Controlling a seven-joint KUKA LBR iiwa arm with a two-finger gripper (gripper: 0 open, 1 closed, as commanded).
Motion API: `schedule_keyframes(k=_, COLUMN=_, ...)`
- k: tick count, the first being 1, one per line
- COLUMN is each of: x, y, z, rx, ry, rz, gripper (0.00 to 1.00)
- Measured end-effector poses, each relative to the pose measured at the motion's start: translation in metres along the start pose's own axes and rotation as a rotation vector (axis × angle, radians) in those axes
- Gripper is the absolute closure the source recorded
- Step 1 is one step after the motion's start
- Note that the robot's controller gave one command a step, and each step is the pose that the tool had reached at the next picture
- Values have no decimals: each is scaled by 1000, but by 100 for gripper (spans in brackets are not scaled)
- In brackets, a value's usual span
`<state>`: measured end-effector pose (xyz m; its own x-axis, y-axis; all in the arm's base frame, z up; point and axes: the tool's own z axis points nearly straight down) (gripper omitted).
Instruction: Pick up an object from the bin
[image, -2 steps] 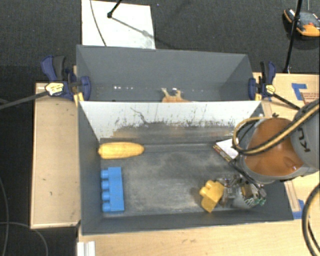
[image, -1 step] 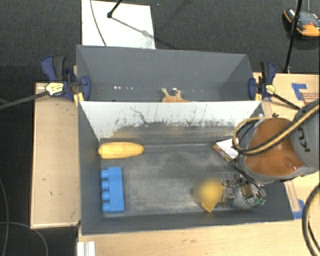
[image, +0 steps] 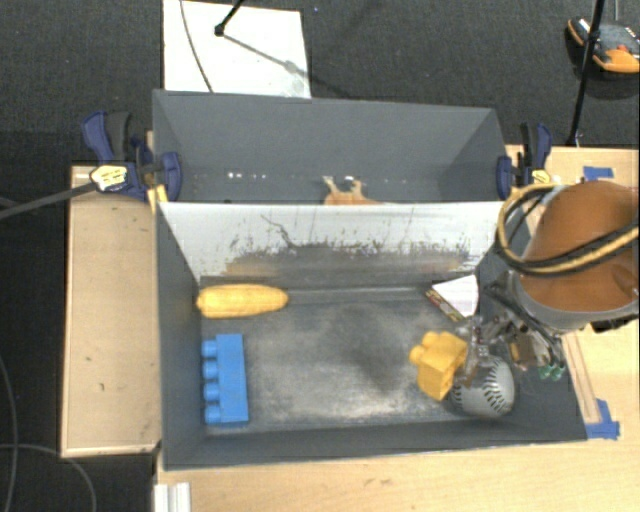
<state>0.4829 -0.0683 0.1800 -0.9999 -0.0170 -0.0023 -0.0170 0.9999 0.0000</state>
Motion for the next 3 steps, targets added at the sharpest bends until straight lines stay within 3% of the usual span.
schedule_keyframes(k=2, x=-8, y=-2, z=12, rx=0, ry=1, rz=-13, gripper=100)
schedule_keyframes(k=3, x=-17, y=-7, z=-33, rx=0, ry=5, rz=-7, gripper=100)
